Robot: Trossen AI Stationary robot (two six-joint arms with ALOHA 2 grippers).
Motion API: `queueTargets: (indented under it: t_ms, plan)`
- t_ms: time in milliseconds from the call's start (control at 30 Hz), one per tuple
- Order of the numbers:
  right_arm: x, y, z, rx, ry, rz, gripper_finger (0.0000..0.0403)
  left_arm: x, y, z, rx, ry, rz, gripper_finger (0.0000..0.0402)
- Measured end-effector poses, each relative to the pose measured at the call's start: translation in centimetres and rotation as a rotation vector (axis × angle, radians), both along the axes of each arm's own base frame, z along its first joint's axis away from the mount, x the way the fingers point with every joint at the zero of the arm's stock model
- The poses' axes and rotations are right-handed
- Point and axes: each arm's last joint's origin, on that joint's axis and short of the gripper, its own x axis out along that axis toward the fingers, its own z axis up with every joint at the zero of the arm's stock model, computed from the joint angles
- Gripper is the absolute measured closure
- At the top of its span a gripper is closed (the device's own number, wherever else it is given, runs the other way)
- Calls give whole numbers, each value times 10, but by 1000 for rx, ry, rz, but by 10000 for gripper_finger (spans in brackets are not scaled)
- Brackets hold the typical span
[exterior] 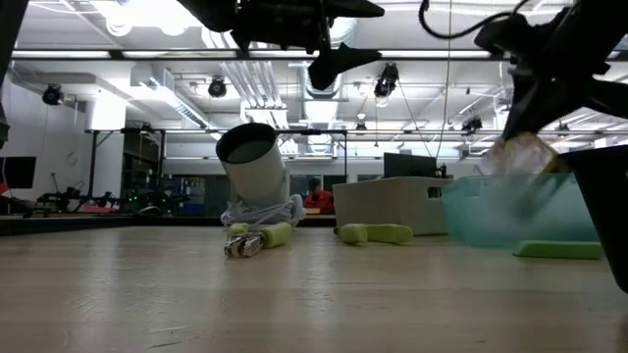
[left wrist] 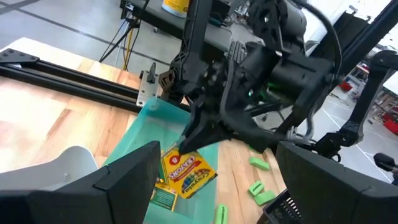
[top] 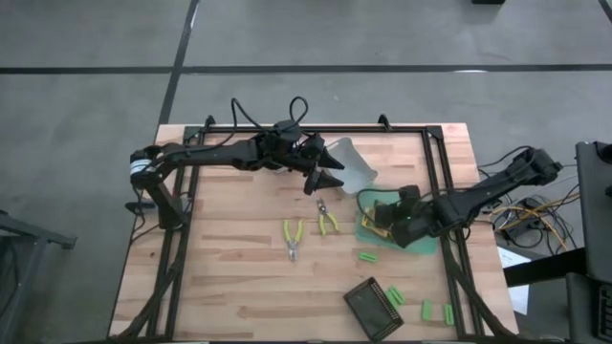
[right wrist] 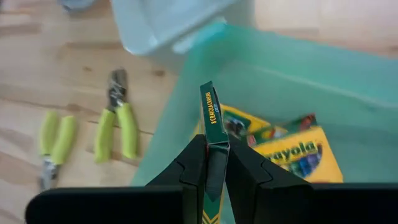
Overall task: Pick & Place School Supplies
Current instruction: Put the yellow crayon box into the green bin
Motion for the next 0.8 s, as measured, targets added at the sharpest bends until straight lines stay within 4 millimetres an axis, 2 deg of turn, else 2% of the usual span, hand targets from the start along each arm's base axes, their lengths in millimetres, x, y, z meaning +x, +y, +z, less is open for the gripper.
queueTargets:
  t_ms: [200, 433, 800]
  plan:
    - [10, 7, -21, 83, 114, -41, 364, 0, 0, 0, 0, 0, 0, 74]
    - [16, 10, -30, 75, 157, -59, 362, 0, 0, 0, 1, 0, 0, 74]
    - [13, 9, -25, 91, 157, -36, 288, 0, 0, 0, 1, -1, 0, 74]
